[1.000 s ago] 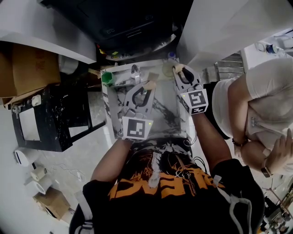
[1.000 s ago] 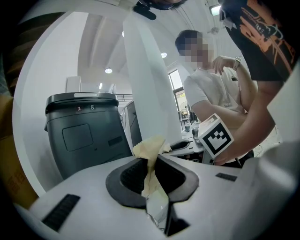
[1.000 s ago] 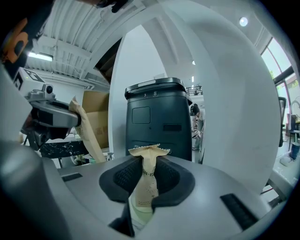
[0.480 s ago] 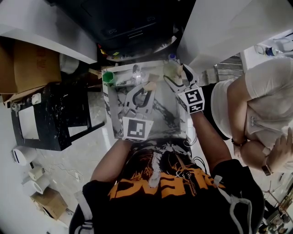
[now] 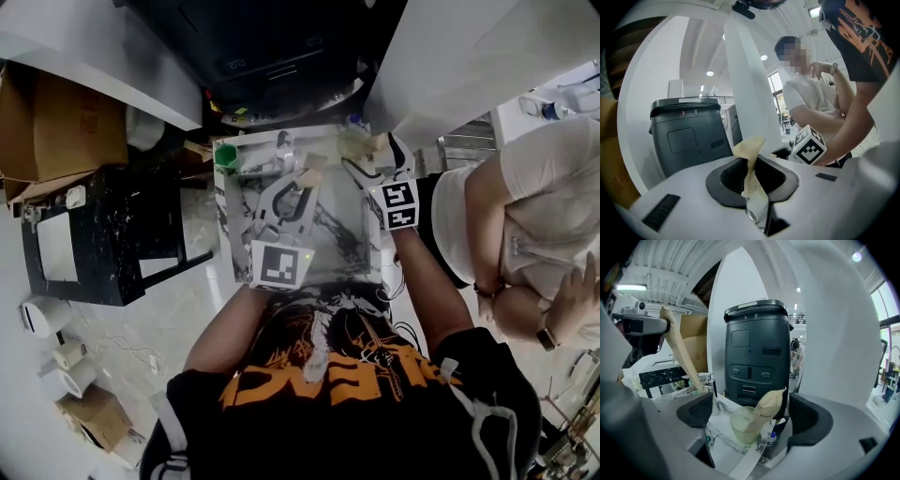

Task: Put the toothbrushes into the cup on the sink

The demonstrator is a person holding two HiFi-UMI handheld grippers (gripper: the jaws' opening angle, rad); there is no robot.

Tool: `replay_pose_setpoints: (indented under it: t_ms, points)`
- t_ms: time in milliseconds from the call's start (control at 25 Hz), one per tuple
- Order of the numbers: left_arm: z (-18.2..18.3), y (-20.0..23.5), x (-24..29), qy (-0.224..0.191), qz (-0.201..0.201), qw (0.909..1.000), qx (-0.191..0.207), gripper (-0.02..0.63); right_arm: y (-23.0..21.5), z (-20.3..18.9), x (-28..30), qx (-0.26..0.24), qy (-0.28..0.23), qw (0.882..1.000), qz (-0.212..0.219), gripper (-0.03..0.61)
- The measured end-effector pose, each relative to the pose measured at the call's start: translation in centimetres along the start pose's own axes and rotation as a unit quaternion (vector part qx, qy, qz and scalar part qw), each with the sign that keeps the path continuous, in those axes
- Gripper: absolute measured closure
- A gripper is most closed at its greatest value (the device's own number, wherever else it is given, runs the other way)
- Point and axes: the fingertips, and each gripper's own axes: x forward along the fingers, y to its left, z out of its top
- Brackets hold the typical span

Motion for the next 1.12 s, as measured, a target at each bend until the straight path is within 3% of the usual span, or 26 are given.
replay_pose_setpoints:
  t_ms: [240,480,760,1120]
  points:
    - [0.8,0.0,-1.0,-0.013,0.001,0.9999,-0.001,0.545,-0.9,1.8,-2.3,-0.006,-0.024,0.999,-0.023,0.075]
    - [2.1,1.0,-2.6,-0.041,0.012,0.9989,-0.016,0.545,2.7,8.4,-6.4,-0.016,-0.106,0.994,0.011,0.093]
    - [3.0,1.5,-4.9,-0.058,0.019,0.9979,-0.021,0.545,8.2,15.0,-10.3,-0.023,-0.185,0.98,0.069,0.304]
    - [4.5,1.7,-7.9,-0.079,0.018,0.9963,-0.028,0.545,13.0,18.3,-13.1,-0.018,-0.225,0.967,0.117,0.453]
